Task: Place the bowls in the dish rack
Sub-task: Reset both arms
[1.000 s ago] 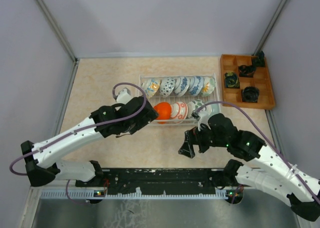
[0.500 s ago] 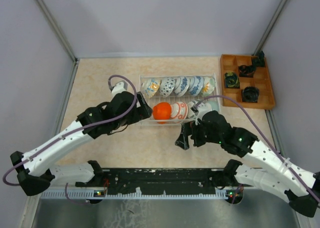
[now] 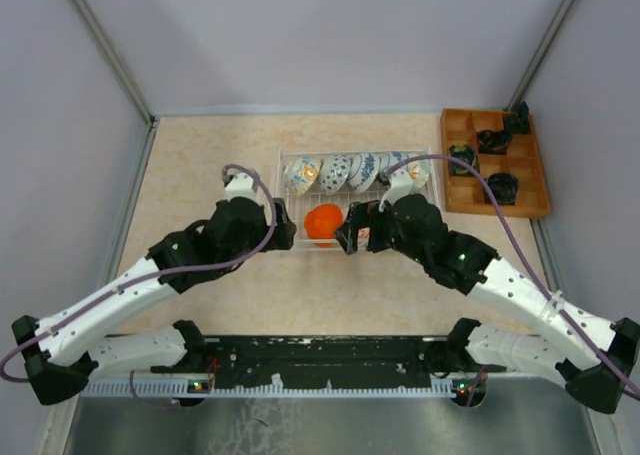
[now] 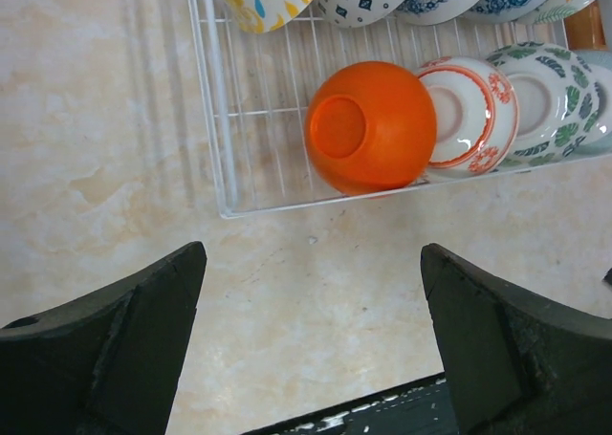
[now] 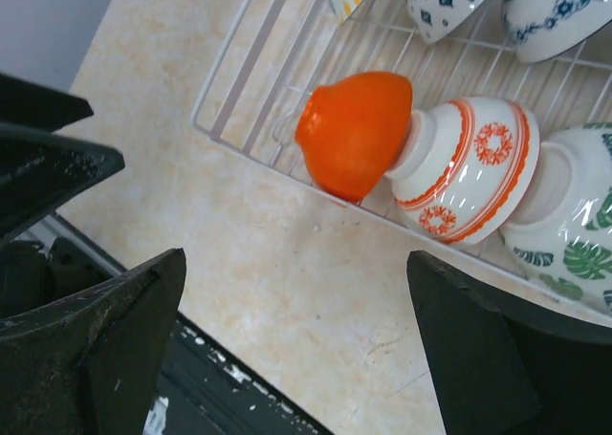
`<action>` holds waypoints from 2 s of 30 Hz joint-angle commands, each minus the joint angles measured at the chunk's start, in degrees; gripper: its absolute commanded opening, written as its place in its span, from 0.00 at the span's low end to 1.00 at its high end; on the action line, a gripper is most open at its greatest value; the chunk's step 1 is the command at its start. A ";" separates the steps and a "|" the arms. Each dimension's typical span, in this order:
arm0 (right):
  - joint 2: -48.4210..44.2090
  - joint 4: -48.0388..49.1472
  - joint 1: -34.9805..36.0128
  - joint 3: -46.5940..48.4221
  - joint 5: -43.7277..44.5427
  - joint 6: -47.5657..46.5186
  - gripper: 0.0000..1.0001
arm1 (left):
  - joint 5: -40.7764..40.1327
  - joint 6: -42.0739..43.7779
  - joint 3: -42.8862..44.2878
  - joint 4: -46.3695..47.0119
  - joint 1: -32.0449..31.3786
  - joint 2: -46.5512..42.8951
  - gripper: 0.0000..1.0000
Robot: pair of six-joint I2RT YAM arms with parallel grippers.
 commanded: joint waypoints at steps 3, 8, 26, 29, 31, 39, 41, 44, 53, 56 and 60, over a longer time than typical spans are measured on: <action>-1.58 7.49 0.46 0.62 4.85 -1.62 0.99 | 0.01 9.63 -10.20 9.56 0.21 -13.72 0.99; -3.10 3.30 0.49 0.39 7.17 -0.14 0.99 | 1.13 11.25 -11.57 9.22 0.19 -21.36 0.99; 2.86 10.70 -4.78 1.25 14.69 -4.69 0.99 | 0.79 21.23 -23.13 32.46 7.13 -21.94 0.99; 8.74 3.74 -10.99 6.32 13.57 -2.06 0.99 | 12.02 19.89 -23.85 36.04 17.84 -15.62 0.99; 10.82 1.65 -13.17 7.88 10.99 -2.92 0.99 | 14.99 19.82 -24.88 37.79 22.37 -13.04 0.99; 10.22 16.49 -14.51 -1.52 9.48 -17.12 0.99 | 37.94 12.55 -29.72 44.05 47.50 -1.84 0.99; 6.71 25.84 -14.66 -9.01 9.79 -26.05 0.99 | 36.78 12.82 -31.34 46.43 48.11 -1.11 0.99; 0.30 37.18 -17.91 -19.18 14.85 -24.97 0.99 | 33.27 15.06 -31.93 46.53 48.26 0.28 1.00; -13.54 31.82 -37.67 -25.80 11.71 -26.41 0.99 | 25.92 19.85 -35.25 45.85 49.13 -2.72 1.00; -12.86 32.62 -44.91 -26.24 4.15 -26.55 0.99 | 26.97 22.30 -37.04 49.70 49.41 -2.92 0.99; -8.15 39.50 -50.71 -29.41 -0.83 -25.27 0.99 | 27.12 24.13 -36.85 53.22 49.87 0.13 0.99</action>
